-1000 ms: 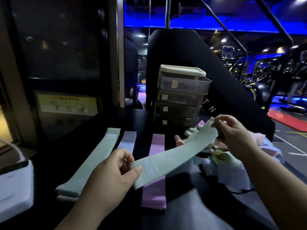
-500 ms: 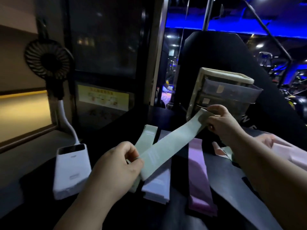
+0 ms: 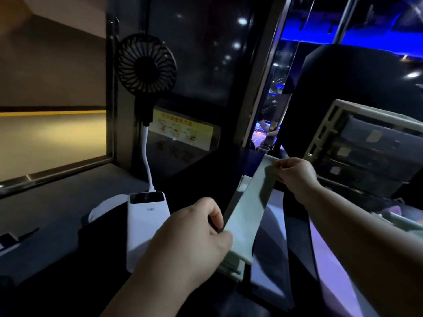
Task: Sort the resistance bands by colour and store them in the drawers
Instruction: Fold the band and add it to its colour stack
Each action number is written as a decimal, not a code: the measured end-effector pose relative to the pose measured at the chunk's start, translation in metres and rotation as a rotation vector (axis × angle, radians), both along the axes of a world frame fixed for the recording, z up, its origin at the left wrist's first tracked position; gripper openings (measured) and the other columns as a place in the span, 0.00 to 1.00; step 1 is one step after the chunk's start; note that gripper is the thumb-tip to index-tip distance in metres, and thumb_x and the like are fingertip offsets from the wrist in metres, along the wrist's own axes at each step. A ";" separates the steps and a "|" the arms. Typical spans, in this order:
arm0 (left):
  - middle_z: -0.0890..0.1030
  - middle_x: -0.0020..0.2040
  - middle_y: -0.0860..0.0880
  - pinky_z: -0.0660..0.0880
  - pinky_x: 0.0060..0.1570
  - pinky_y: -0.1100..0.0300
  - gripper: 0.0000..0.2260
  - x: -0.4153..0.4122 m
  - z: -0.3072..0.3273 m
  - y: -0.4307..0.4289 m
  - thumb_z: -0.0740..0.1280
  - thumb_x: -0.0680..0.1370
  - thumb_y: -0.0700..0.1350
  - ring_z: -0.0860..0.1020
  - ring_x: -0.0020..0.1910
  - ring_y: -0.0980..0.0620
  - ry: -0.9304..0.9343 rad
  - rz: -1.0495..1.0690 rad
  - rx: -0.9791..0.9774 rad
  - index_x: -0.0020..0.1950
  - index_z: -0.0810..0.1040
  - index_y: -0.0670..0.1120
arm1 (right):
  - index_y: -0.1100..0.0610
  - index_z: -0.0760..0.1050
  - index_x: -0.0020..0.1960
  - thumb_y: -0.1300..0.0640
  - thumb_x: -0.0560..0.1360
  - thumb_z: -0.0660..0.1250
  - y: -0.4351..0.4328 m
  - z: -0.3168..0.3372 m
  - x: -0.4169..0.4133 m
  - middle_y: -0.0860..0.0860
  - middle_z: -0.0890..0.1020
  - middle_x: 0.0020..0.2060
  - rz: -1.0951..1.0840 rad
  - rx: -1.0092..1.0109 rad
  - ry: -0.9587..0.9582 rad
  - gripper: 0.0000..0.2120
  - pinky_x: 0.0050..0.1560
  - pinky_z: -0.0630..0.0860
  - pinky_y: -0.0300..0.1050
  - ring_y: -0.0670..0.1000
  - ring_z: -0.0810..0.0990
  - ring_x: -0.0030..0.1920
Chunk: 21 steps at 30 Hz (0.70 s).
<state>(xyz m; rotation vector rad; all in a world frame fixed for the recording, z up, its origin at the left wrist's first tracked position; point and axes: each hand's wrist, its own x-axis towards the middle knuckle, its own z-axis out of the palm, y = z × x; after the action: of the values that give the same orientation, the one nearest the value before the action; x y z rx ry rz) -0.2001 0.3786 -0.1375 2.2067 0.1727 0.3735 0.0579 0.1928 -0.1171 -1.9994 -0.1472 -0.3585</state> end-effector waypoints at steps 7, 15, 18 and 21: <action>0.79 0.38 0.56 0.77 0.41 0.57 0.06 0.002 -0.001 -0.003 0.64 0.75 0.55 0.78 0.38 0.57 0.045 0.015 0.133 0.43 0.70 0.56 | 0.57 0.82 0.43 0.62 0.73 0.72 0.022 -0.012 0.005 0.54 0.81 0.34 0.013 -0.268 -0.015 0.02 0.39 0.80 0.45 0.54 0.80 0.35; 0.78 0.40 0.52 0.71 0.40 0.57 0.06 0.001 0.000 -0.009 0.61 0.75 0.53 0.76 0.43 0.54 0.050 0.052 0.298 0.45 0.69 0.52 | 0.55 0.81 0.45 0.65 0.73 0.67 0.026 -0.027 0.007 0.49 0.78 0.32 -0.008 -0.435 0.027 0.07 0.18 0.63 0.28 0.48 0.73 0.28; 0.78 0.40 0.52 0.72 0.42 0.56 0.06 0.001 0.001 -0.009 0.61 0.76 0.53 0.77 0.44 0.53 0.053 0.056 0.316 0.45 0.69 0.52 | 0.54 0.81 0.45 0.64 0.73 0.68 0.029 -0.030 0.007 0.49 0.77 0.31 -0.014 -0.429 0.022 0.07 0.20 0.65 0.31 0.47 0.72 0.27; 0.79 0.43 0.52 0.71 0.42 0.55 0.06 -0.001 0.002 -0.009 0.60 0.76 0.54 0.77 0.46 0.53 0.074 0.055 0.321 0.47 0.68 0.53 | 0.54 0.82 0.46 0.63 0.73 0.69 0.032 -0.033 0.008 0.48 0.77 0.32 -0.010 -0.420 0.010 0.06 0.26 0.67 0.36 0.47 0.72 0.27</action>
<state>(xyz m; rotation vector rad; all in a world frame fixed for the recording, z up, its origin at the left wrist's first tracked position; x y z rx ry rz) -0.2008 0.3700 -0.1354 2.5380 0.2271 0.3710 0.0658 0.2250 -0.1501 -2.4164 -0.2205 -0.3438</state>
